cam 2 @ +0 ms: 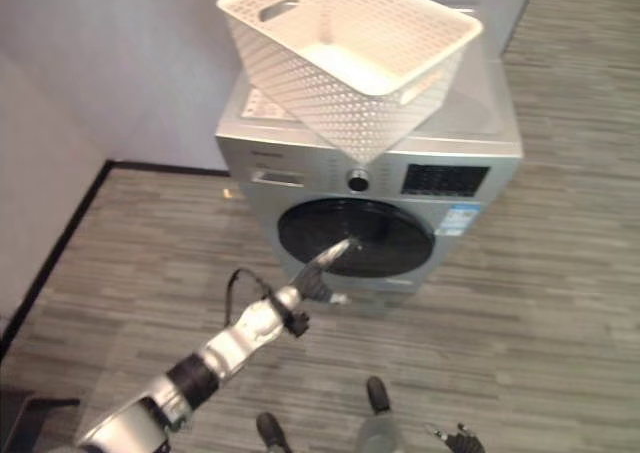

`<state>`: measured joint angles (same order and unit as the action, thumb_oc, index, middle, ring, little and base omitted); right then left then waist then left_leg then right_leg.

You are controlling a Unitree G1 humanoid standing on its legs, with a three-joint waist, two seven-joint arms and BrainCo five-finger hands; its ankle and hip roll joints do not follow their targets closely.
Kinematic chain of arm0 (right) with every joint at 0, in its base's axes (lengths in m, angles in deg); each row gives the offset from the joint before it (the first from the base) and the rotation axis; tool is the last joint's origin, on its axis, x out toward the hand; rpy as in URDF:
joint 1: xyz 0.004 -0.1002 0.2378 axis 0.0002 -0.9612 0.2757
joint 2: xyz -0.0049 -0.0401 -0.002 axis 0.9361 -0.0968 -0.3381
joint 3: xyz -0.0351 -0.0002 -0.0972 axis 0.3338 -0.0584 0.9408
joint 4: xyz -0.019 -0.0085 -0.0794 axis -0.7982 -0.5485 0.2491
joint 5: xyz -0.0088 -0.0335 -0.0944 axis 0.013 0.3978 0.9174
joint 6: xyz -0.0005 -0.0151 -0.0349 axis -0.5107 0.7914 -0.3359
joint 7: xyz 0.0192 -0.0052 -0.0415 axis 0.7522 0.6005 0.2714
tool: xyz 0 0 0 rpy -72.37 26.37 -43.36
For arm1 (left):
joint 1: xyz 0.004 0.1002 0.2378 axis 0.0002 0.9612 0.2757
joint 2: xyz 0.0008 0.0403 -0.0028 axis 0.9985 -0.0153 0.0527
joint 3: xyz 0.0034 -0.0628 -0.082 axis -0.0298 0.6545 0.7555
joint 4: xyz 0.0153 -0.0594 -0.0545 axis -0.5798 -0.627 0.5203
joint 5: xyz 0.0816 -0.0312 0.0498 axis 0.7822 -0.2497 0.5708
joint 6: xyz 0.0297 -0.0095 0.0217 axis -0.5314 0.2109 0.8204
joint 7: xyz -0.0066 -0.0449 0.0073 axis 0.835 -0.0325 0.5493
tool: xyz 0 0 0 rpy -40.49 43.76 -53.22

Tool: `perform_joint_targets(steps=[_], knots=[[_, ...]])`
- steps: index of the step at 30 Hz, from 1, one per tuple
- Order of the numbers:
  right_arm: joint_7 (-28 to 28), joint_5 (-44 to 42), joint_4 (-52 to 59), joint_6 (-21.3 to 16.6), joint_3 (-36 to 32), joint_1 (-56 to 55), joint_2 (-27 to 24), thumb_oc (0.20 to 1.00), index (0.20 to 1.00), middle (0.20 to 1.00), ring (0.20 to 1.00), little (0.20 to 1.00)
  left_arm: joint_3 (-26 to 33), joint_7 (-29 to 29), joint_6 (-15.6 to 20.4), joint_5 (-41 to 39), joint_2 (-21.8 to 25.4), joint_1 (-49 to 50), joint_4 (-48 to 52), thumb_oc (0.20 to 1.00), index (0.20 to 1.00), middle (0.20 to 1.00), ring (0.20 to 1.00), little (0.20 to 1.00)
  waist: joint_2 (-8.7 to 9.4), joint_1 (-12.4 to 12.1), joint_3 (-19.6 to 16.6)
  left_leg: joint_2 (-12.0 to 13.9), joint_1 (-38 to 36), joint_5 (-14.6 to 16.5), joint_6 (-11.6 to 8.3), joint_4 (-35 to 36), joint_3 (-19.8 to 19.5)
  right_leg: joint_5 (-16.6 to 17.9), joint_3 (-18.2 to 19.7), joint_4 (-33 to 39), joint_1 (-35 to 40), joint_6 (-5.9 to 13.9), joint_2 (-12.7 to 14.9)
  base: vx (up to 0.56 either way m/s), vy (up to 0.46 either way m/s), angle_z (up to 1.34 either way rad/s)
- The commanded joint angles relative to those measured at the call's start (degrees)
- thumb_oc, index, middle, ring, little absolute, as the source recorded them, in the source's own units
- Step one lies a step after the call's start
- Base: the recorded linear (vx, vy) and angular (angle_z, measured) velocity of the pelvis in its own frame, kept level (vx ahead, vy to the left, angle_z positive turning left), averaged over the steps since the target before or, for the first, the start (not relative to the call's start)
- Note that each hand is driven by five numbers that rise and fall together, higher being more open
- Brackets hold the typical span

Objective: Grab the laundry basket,head to the washer,open it,put in the laundry and shut it.

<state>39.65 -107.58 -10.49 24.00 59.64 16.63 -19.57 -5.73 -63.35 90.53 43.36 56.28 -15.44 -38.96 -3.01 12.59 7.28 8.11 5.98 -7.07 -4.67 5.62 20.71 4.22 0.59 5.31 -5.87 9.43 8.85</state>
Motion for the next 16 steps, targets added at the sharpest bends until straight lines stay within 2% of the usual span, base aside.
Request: perform_joint_targets(steps=[1,5,6,7,9,10,13,16], knots=[[-0.17,-1.53,1.64,-0.92,-1.77,1.74,1.23,1.0,1.0,1.0,1.0,1.0,6.35,-2.62,3.34,-5.85,1.65,1.53,-1.24,1.0,1.0,1.0,1.0,1.0,0.93,-2.75,1.73,1.0,-1.62,3.09,-1.54,-0.62,-5.46,-3.04,-2.2,-3.8,-0.94,1.48,0.19,0.0,-0.054,0.17],[0.89,-2.32,2.7,-1.29,-2.65,0.74,2.25,1.0,1.0,1.0,1.0,1.0,17.17,-5.73,2.67,-13.94,3.18,13.24,-8.11,1.0,1.0,1.0,1.0,1.0,1.31,-4.61,0.41,1.0,-3.27,3.5,-1.48,-0.72,-5.71,-3.48,-2.6,-3.8,1.01,1.08,0.17,0.04,-0.03,0.16],[1.61,-2.67,2.71,-1.38,-3.6,-0.11,2.7,1.0,1.0,1.0,1.0,1.0,23.28,-7.24,2.17,-18.07,2.78,17.37,-13.06,1.0,1.0,1.0,1.0,1.0,1.46,-5.35,-0.22,0.97,-4.45,3.85,-1.47,-0.92,-6.01,-3.95,-2.88,-3.78,2.47,0.95,0.19,0.05,-0.019,0.01],[1.61,-2.67,2.71,-1.38,-3.59,-0.09,2.7,1.0,1.0,1.0,1.0,1.0,23.3,-7.25,2.18,-18.07,2.79,17.36,-13.07,1.0,1.0,1.0,1.0,1.0,1.43,-5.4,-0.35,1.03,-4.3,3.75,-1.49,-0.88,-5.96,-3.84,-2.82,-3.75,2.28,0.9,0.13,0.06,-0.014,0.01],[1.87,-3.37,2.34,-1.66,-5.56,-1.27,3.03,1.0,1.0,1.0,1.0,1.0,29.43,-4.78,2.47,-15.58,2.32,20.53,-22.06,1.0,1.0,1.0,1.0,1.0,1.49,-6.08,-1.52,1.02,-5.5,4.11,-1.5,-0.89,-6.16,-4.2,-3.04,-3.65,3.54,0.73,0.15,0.05,-0.002,0.03],[1.87,-3.37,2.34,-1.66,-5.54,-1.29,3.02,1.0,1.0,1.0,1.0,1.0,29.44,-4.76,2.5,-15.55,2.3,20.53,-22.09,1.0,1.0,1.0,1.0,1.0,1.5,-6.07,-1.48,1.01,-5.56,4.12,-1.5,-0.89,-6.16,-4.21,-3.04,-3.63,3.61,0.74,0.16,0.05,-0.002,0.03],[1.4,-3.74,0.83,-1.86,-7.14,-2.08,3.45,1.0,1.0,1.0,1.0,1.0,33.61,-1.88,2.32,-11.98,1.87,21.15,-31.84,1.0,1.0,1.0,1.0,1.0,1.72,-6.35,-2.31,1.01,-6.44,4.46,-1.45,-0.98,-6.31,-4.49,-3.34,-3.67,4.5,0.66,0.22,0.01,-0.003,0.04],[0.6,-2.56,-1.88,-1.45,-7.27,-2.25,3.93,1.0,1.0,1.0,1.0,1.0,35.19,-1.03,1.3,-8.64,1.55,21.07,-40.28,1.0,1.0,1.0,1.0,1.0,1.97,-6.42,-3.01,0.95,-7.2,4.72,-1.41,-0.89,-6.46,-4.67,-3.47,-3.76,5.08,0.59,0.3,0.03,-0.002,0.02]])
